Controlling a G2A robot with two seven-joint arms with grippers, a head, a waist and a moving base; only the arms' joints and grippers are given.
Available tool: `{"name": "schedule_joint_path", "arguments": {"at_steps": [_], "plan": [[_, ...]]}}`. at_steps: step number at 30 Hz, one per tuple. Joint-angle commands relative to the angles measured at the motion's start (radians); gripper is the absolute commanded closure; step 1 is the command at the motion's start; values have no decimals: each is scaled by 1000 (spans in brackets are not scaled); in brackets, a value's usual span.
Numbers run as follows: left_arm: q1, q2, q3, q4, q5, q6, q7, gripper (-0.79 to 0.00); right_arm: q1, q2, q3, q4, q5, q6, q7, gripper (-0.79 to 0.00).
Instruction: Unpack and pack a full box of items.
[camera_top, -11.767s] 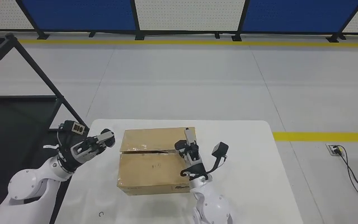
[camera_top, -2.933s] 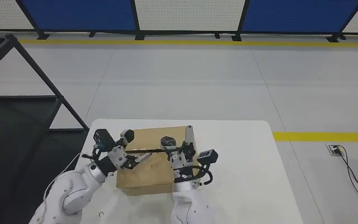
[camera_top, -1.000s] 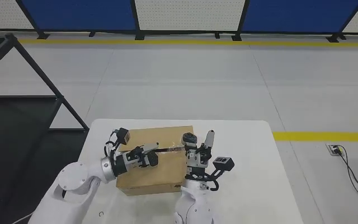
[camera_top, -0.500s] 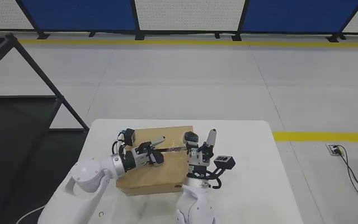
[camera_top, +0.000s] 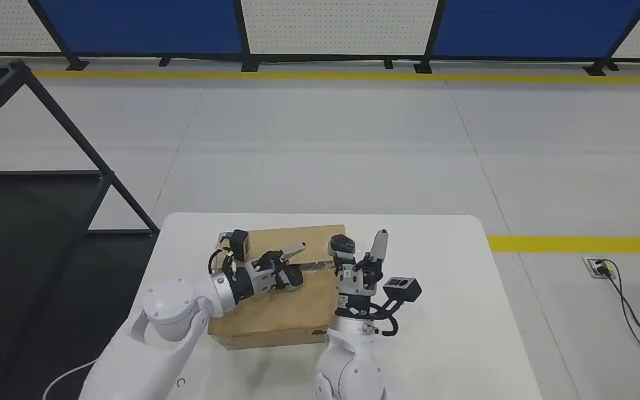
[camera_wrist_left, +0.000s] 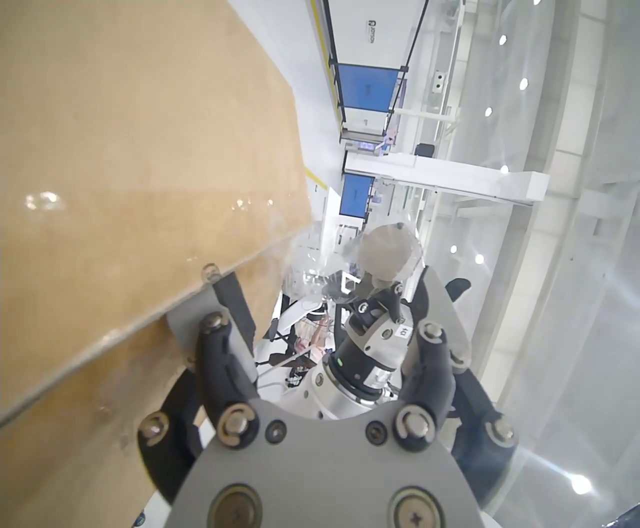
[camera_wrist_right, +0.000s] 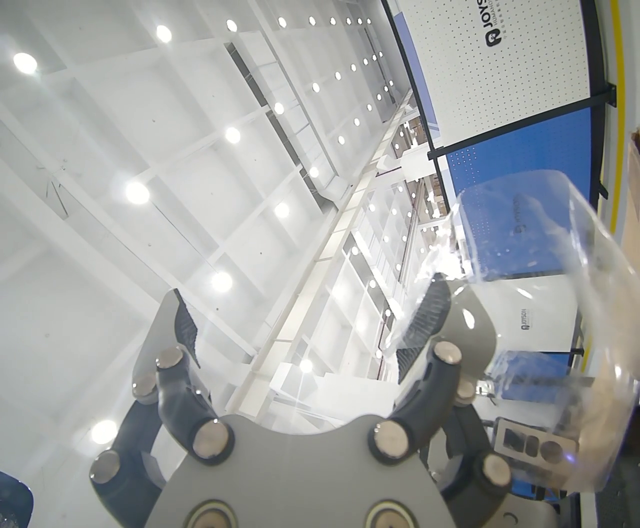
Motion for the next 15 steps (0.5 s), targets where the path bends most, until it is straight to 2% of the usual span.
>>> {"name": "schedule_joint_path", "arguments": {"at_steps": [1,4,15], "plan": [[0,-1,4,1,7,2,-4,-529,0,0,0,0,-1,1,1,-785],[1,-3,8,2,16,5,-6,-382,1,0,0,1,2,3,3,-785],[-1,-8,11,7,39,13,0,-243,2,-1,-2,7,4,1,9,-785]]}}
